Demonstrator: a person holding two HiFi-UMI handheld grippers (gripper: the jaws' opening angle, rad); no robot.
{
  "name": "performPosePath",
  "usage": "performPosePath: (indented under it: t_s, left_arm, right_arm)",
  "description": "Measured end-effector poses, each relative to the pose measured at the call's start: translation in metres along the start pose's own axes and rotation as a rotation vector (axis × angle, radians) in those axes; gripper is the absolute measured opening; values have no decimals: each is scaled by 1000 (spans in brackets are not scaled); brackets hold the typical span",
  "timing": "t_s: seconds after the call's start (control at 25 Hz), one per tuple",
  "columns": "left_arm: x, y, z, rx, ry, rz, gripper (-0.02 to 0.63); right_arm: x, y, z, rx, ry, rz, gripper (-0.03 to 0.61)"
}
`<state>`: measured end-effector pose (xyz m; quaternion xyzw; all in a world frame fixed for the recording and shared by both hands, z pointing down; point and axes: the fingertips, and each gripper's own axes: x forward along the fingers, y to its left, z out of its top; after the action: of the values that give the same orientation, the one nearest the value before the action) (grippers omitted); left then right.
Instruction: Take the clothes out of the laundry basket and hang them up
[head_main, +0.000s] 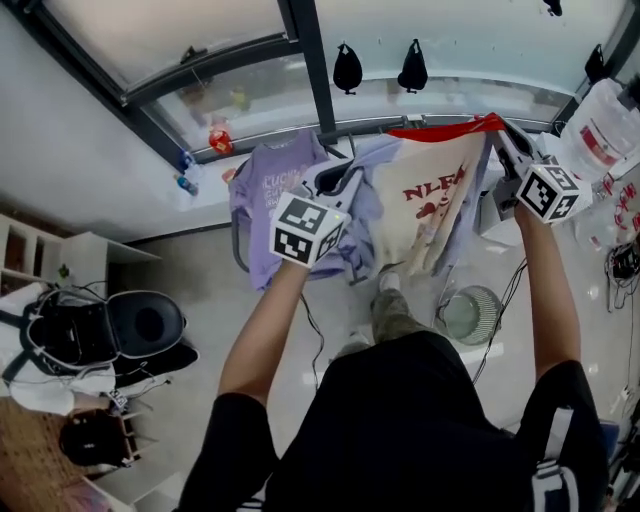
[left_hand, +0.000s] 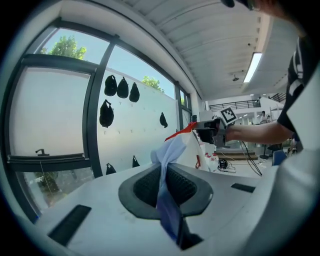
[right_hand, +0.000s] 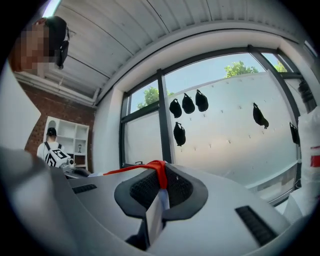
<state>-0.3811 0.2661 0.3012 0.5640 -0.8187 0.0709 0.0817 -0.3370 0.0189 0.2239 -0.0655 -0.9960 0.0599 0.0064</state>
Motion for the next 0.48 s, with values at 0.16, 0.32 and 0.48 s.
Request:
performPosePath:
  t_s: [0.16, 0.32, 0.48]
  left_arm:
    - [25, 37, -7, 1, 41, 68, 20]
    - [58, 74, -21, -3, 96, 113, 20]
    - [92, 96, -47, -54, 110, 112, 20]
  right_arm:
    - [53, -18, -13, 10, -13, 58, 11]
    - [104, -45, -37, 50, 33, 100, 12]
    - [137, -67, -72, 12, 94, 169, 12]
